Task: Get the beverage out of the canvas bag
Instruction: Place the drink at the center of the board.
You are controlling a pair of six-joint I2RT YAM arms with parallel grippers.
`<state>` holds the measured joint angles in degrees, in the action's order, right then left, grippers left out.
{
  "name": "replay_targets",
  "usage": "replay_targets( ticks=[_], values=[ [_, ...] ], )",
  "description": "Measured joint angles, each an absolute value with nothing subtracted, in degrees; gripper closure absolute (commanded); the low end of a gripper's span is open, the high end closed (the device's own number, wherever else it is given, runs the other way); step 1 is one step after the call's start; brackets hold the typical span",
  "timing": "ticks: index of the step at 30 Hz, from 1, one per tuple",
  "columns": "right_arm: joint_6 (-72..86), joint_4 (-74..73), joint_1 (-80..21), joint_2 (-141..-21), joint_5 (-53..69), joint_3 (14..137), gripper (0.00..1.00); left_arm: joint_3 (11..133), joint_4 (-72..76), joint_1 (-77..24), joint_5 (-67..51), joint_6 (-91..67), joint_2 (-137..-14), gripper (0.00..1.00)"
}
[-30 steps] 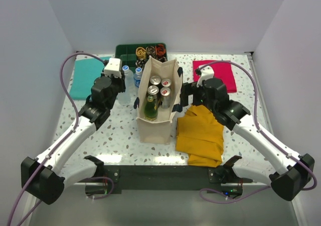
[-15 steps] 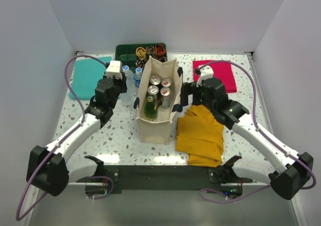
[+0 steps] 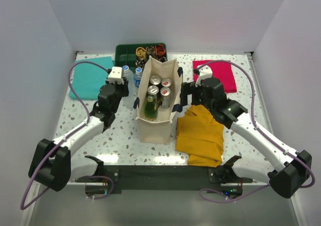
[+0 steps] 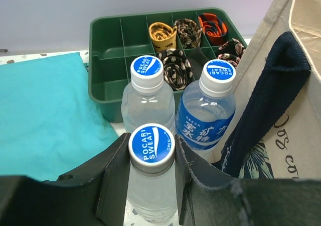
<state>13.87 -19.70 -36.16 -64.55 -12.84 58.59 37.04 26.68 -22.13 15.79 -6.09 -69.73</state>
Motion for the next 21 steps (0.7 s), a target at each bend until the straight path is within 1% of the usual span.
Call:
replay_targets(
  ticks=[21],
  values=[
    [13.85, -19.66, -36.16, -66.28, -12.99, 58.92, 0.02, 36.82, 34.06, -22.09, 15.40, -1.56, -74.59, 1.00]
  ],
)
